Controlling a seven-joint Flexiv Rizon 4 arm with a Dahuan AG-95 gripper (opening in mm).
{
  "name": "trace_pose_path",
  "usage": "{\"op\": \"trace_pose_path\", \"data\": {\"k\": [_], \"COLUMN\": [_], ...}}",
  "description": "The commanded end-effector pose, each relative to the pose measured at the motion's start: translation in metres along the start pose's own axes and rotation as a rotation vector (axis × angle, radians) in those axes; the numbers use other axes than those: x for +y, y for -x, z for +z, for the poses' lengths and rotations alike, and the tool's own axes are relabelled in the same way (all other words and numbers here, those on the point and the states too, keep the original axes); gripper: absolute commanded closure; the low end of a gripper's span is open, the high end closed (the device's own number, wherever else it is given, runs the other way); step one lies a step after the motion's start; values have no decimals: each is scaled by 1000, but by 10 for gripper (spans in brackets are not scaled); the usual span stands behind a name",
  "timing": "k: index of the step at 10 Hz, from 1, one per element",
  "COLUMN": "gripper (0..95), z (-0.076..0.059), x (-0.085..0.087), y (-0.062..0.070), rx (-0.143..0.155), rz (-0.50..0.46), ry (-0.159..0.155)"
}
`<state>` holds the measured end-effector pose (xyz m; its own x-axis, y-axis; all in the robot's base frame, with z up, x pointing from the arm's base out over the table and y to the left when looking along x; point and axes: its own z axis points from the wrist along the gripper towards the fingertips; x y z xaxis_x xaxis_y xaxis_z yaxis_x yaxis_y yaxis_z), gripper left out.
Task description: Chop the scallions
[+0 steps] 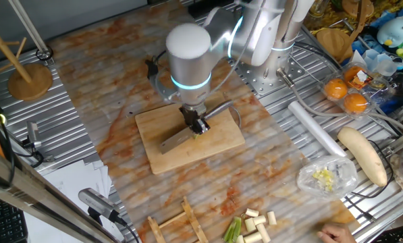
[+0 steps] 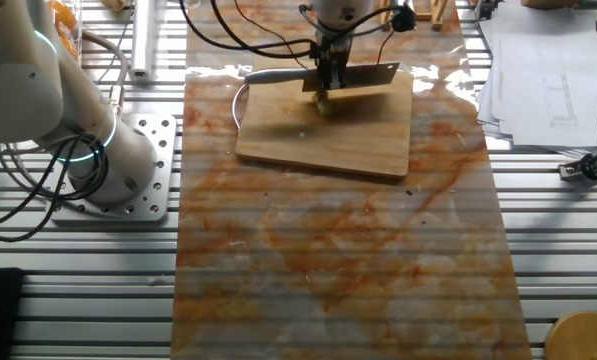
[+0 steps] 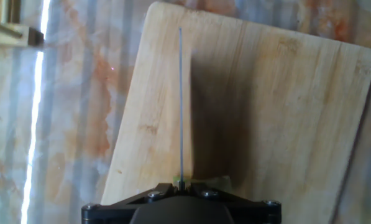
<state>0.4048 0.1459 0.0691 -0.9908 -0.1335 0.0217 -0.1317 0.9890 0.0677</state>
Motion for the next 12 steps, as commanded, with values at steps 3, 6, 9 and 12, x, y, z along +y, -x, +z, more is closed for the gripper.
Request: {"op": "trace_pose_path", "data": {"k": [3,6,9,12], "gripper": [950,950,950,950], "z": [-1,0,0,9], "x": [4,4,3,-2], "y": [-2,-7,-8,-8], "rx": [4,7,9,0], "rz": [2,-5,-6,-11], "ry": [-2,-9,-11,-26]}}
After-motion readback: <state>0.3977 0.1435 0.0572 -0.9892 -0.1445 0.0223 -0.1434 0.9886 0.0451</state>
